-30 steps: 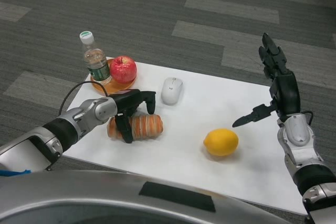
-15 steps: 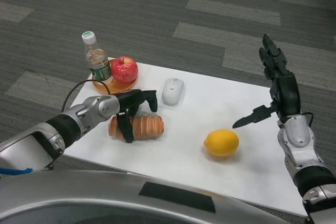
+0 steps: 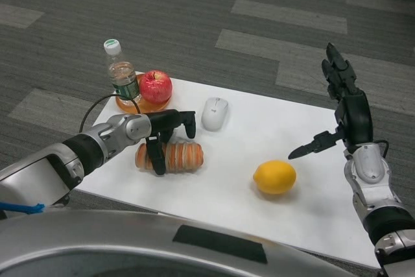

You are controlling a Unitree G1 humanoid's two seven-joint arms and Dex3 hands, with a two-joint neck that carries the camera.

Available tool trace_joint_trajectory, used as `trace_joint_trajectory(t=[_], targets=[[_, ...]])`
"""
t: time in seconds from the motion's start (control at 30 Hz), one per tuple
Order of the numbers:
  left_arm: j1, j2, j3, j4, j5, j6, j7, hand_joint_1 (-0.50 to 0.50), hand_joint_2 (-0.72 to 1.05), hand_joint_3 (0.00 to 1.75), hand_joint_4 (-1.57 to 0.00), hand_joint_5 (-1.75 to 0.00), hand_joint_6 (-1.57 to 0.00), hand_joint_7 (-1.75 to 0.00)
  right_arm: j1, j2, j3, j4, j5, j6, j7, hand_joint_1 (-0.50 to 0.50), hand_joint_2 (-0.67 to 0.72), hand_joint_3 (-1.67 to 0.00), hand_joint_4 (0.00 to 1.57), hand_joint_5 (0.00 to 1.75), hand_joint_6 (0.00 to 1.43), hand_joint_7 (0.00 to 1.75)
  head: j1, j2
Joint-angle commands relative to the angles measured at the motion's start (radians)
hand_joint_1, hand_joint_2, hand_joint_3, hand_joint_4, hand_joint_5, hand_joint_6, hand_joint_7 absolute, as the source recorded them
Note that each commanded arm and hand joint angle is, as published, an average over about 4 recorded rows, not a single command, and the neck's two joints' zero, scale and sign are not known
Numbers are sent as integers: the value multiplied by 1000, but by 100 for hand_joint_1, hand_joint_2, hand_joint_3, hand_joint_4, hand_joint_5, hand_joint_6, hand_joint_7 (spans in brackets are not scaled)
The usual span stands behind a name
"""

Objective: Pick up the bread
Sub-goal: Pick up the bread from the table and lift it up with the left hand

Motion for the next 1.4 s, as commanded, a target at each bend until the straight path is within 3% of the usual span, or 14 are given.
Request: trace_joint_trajectory(t=[0.03, 0.07, 0.17, 0.43, 0.7, 0.8, 0.93, 1.1, 1.2, 1.4], targets=[[56, -17, -49, 60, 21, 44, -63, 48, 34, 9, -117, -175, -88, -168, 7, -2, -10, -7, 2, 0, -6, -21, 22, 0, 0, 0, 0, 0, 0, 0], [54, -17, -52, 62, 21, 44, -67, 48, 32, 7, -116, -175, -109, -168, 7, -2, -10, -7, 2, -1, -6, -21, 22, 0, 0, 0, 0, 0, 0, 0], [45, -18, -61, 73, 20, 44, -88, 48, 25, 2, -122, -175, -135, -168, 7, -1, -10, -6, 3, -2, -6, -21, 22, 0, 0, 0, 0, 0, 2, -1], [25, -25, -93, 105, 10, 52, -130, 48, 3, 0, -155, -175, -139, -161, 7, 0, -11, -5, 2, 0, -6, -21, 22, 0, 0, 0, 0, 0, 5, -3], [25, -29, -84, 105, 9, 50, -151, 48, -2, 2, -157, -175, -139, -161, 7, 1, -12, -6, 3, -1, -6, -21, 22, 0, 0, 0, 0, 0, 10, -2], [38, -31, -32, 89, 7, 29, -167, 49, -4, 7, -157, -175, -138, -162, 7, 2, -12, -7, 2, -2, -6, -21, 22, 0, 0, 0, 0, 0, 9, -3], [76, -31, 67, 26, -8, -14, -182, 50, -10, 0, -157, -175, -136, -168, 7, 4, -13, -8, 2, -2, -6, -21, 22, 0, 0, 0, 0, 0, 11, 3], [124, -31, 155, -38, -121, -86, -190, 50, -10, 4, -153, -175, -136, -168, 8, 4, -13, -8, 2, -2, -6, -21, 22, 0, 0, 0, 0, 0, 15, 10], [149, -31, 187, -69, -261, -116, -196, 50, -10, 0, -155, -175, -137, -168, 7, 4, -13, -7, 2, -2, -6, -21, 20, 0, 0, 0, 0, 0, 17, 14], [174, -26, 202, -109, -446, -153, -208, 50, -10, 4, -156, -175, -137, -168, 7, 5, -12, -7, 2, -2, -6, -21, 17, 0, 0, 0, 0, 0, 19, 24]])
